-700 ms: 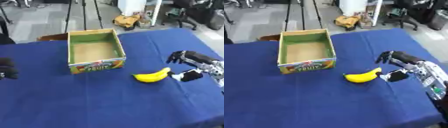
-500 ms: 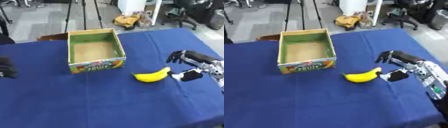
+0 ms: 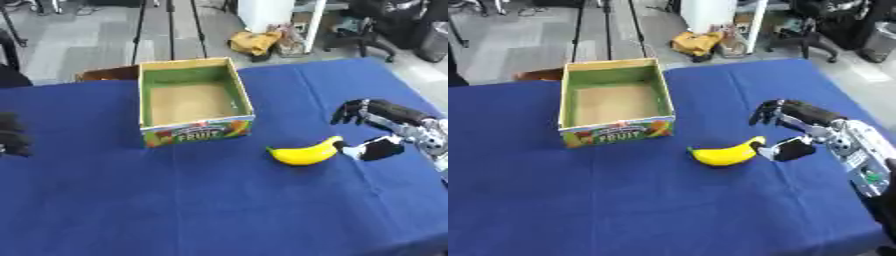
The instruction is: Pick up objects on the table and place them in the box.
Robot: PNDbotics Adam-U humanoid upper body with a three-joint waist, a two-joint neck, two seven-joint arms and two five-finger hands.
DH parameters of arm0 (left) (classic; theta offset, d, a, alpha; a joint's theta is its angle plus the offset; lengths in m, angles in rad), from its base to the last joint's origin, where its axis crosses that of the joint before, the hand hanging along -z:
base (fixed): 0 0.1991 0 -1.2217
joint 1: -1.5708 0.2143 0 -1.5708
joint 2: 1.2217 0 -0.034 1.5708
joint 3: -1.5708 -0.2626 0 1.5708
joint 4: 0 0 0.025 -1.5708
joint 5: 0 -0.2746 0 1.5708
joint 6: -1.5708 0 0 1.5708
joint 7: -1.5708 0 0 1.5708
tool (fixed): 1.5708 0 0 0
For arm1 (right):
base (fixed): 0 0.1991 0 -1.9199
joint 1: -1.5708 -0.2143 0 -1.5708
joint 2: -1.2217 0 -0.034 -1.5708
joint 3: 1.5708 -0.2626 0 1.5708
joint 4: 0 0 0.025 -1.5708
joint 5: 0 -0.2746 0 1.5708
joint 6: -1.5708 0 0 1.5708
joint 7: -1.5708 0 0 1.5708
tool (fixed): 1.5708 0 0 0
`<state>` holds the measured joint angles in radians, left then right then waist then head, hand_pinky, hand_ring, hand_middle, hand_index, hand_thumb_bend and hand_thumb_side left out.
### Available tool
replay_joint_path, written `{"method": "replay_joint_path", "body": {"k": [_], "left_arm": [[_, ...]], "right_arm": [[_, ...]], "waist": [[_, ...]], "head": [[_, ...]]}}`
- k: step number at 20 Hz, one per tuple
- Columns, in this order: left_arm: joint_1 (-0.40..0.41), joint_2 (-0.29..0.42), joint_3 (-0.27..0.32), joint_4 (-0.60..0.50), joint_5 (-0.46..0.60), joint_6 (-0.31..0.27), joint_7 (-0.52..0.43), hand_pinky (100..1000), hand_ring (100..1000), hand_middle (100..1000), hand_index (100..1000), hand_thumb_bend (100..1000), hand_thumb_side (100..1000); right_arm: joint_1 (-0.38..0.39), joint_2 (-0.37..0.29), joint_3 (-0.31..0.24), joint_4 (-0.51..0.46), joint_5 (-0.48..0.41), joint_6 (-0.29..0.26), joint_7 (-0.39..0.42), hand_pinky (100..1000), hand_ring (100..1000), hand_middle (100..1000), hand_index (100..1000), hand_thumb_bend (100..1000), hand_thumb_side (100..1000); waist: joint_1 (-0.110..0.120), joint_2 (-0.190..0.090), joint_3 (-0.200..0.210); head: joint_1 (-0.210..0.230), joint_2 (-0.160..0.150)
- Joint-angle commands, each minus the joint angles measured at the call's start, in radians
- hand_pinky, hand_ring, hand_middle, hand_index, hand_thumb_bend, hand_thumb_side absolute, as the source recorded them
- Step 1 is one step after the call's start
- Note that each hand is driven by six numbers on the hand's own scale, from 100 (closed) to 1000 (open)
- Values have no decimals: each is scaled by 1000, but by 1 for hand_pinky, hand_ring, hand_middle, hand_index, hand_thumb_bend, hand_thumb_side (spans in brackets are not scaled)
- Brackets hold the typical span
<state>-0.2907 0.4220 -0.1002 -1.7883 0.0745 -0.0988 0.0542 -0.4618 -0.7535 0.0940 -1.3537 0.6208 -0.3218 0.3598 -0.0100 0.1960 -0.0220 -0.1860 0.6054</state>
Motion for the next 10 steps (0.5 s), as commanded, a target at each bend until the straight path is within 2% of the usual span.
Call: {"method": "replay_joint_path", "body": {"k": [1,10], "left_arm": [[-12,10,7,-13,1,0,-8,567,602,618,767,483,839],[-14,9,3,-10,2,4,-20,567,602,617,767,489,836]], "right_arm": [[-38,-49,10,30,7,-19,11,662,763,798,781,259,381],[-120,-36,63,146,53,-84,64,696,779,807,801,286,374]], "waist": [[0,-17,5],[2,-17,19]], "head": [[-2,4],[-8,10]]}}
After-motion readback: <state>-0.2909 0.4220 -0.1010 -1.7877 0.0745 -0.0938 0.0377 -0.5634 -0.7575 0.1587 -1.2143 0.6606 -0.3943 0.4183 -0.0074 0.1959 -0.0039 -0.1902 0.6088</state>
